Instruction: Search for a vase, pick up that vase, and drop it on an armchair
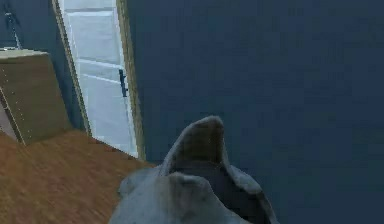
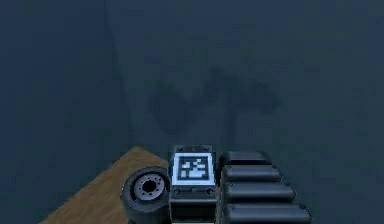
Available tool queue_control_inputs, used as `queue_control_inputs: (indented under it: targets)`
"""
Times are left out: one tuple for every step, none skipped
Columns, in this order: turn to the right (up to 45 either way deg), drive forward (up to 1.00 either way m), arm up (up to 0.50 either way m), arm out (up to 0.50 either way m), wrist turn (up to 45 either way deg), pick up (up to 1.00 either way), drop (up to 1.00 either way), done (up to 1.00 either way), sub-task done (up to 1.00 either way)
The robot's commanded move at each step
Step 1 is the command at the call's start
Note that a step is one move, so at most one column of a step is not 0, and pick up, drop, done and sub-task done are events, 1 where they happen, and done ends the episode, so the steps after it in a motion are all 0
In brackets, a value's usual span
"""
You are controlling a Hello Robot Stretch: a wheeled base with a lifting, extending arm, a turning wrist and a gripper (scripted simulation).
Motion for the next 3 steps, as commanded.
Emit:
queue_control_inputs:
  targets:
    - [0.0, 0.85, 0.0, 0.0, 0.0, 0.0, 0.0, 0.0, 0.0]
    - [-45.0, 0.0, 0.0, 0.0, 0.0, 0.0, 0.0, 0.0, 0.0]
    - [-45.0, 0.0, 0.0, 0.0, 0.0, 0.0, 0.0, 0.0, 0.0]
